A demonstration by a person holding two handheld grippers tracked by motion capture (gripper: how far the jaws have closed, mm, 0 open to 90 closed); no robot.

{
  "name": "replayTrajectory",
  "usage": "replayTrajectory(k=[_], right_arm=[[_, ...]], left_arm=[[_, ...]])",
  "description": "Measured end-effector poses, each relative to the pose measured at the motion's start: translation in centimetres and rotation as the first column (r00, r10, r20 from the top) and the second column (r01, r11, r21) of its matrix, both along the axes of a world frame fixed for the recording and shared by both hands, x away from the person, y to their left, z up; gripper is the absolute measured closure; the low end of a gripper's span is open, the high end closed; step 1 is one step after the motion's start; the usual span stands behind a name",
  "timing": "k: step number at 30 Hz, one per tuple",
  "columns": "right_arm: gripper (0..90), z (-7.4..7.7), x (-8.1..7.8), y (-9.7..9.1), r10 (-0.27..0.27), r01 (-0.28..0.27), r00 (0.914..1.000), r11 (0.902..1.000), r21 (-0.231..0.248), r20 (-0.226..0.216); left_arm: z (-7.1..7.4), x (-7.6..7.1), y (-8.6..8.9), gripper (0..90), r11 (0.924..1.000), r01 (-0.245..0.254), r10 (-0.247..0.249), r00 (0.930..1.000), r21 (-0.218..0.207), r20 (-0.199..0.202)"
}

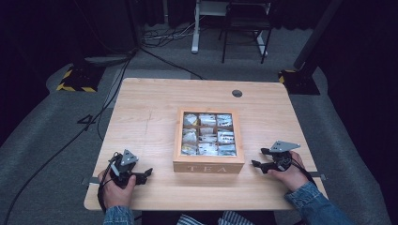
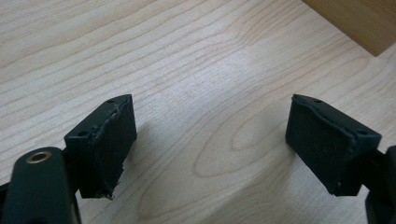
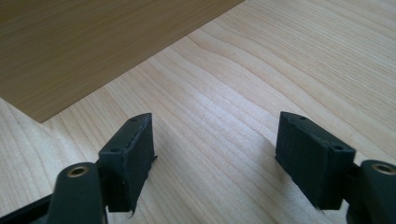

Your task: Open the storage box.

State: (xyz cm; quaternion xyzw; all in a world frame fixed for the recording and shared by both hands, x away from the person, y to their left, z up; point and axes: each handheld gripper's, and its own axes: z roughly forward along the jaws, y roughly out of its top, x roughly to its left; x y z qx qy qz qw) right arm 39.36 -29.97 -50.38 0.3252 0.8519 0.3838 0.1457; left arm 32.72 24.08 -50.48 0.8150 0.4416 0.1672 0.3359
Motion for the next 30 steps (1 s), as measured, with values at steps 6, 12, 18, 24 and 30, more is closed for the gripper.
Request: replayTrajectory(k=[6, 12, 18, 24, 30], right_arm=[[34.4, 0.0, 0.1, 0.1, -0.001, 0.001, 1.0000, 1.0000, 0.003, 0.005], [53.8, 0.1, -0.1, 0.0, 0.002, -0.003, 0.9998, 0.9999, 0.015, 0.018], [80.5, 0.1, -0.1, -0.1, 0.008, -0.009, 0.9997, 0.9997, 0.023, 0.023], [90.0, 1.0, -0.4, -0.4, 0.010, -0.010, 0.9999, 0.9999, 0.009, 0.012], [90.0, 1.9, -0.9, -0.2, 0.036, -0.035, 0.9993, 0.9984, 0.043, -0.009]], left_arm=[[0.0, 0.1, 0.0, 16.6, 1.0000, 0.000, 0.000, 1.0000, -0.001, -0.003], [0.0, 0.1, 0.0, 16.5, 1.0000, -0.002, 0.002, 1.0000, 0.004, -0.003], [0.0, 0.1, 0.0, 16.6, 1.0000, 0.002, -0.002, 1.0000, 0.005, 0.000], [0.0, 0.0, -0.1, 16.7, 0.9999, -0.013, 0.013, 0.9999, 0.004, 0.002], [0.0, 0.0, -0.3, 15.9, 0.9991, -0.043, 0.043, 0.9991, 0.001, 0.003]])
